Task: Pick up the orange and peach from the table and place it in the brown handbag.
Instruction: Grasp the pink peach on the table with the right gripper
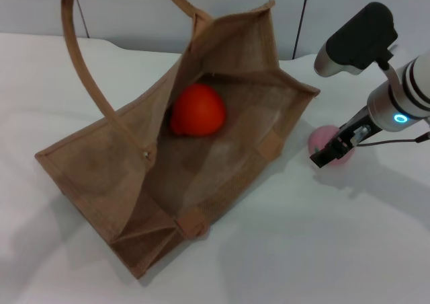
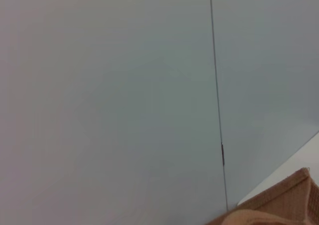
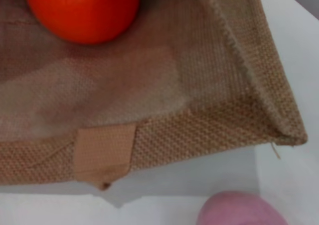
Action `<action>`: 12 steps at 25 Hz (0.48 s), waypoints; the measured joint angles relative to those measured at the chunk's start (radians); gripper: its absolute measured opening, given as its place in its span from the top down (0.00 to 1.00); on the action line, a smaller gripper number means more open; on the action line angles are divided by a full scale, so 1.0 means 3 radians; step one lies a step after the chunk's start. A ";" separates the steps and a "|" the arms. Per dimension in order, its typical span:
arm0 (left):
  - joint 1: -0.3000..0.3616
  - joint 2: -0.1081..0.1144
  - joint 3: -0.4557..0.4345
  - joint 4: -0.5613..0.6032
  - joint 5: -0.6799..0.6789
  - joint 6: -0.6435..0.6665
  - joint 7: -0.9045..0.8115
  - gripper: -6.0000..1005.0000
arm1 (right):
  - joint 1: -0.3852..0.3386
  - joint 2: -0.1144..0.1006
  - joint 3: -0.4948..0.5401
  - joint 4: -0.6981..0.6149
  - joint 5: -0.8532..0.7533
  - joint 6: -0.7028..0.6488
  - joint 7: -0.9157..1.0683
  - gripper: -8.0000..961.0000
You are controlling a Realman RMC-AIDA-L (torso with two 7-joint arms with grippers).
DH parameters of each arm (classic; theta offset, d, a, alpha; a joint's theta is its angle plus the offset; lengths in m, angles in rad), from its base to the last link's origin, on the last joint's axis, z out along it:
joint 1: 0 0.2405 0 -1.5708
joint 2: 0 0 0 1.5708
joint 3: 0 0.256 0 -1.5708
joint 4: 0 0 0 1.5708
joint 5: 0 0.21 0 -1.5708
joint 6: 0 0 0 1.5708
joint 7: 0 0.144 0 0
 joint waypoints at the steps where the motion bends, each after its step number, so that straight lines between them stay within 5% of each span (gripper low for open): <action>1: -0.0005 0.0000 0.0006 -0.0009 0.0000 0.0000 0.0002 0.89 | 0.0006 -0.0001 0.0000 0.0020 -0.0003 -0.0015 0.0000 0.07; 12: -0.0034 0.0000 0.0037 -0.0084 0.0044 0.0000 0.0008 0.88 | 0.0017 -0.0024 0.0050 0.0075 -0.0073 -0.0040 0.0021 0.09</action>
